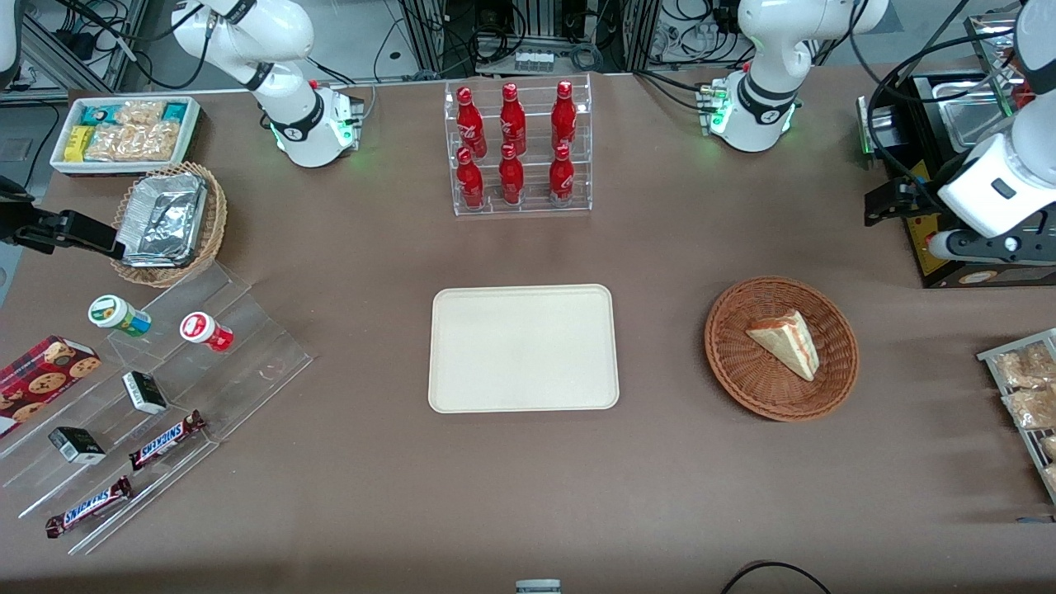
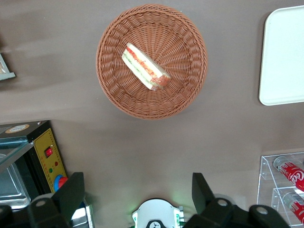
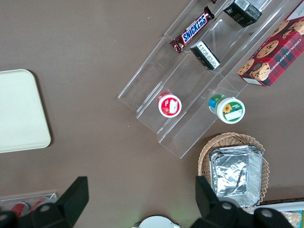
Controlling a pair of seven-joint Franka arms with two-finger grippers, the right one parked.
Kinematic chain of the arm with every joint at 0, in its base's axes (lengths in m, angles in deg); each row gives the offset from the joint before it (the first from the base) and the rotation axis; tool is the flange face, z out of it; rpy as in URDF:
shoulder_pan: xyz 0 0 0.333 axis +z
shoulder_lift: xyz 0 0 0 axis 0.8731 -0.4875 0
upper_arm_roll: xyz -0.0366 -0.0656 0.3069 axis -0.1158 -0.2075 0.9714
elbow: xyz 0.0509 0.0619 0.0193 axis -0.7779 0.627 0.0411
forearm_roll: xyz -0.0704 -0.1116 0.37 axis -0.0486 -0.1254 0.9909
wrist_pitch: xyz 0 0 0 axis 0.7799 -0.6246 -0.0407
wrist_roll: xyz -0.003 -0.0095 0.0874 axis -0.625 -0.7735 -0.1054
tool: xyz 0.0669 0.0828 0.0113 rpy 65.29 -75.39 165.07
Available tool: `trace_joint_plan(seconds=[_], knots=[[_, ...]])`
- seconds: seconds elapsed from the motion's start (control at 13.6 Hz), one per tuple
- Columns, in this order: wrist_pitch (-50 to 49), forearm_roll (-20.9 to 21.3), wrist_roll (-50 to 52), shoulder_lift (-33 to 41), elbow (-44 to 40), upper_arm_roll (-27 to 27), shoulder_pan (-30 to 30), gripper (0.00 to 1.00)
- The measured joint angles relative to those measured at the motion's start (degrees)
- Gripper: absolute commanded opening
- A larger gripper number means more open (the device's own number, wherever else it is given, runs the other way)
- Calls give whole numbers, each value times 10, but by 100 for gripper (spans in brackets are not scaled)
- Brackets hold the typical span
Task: Place sandwich from basket to tray
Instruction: 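Move the left gripper over the wrapped sandwich in the wicker basket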
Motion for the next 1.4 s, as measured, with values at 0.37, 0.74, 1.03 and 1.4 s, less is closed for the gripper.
trace_joint_plan(seconds=[0.37,0.74,1.03,1.4], knots=[[13,32,11,-8,8,-1,0,100],[247,48,216,-12,193,-5,-13,100],[446,47,418,-9,331,9,-13,100],[540,47,541,-34,379,9,-13,100]])
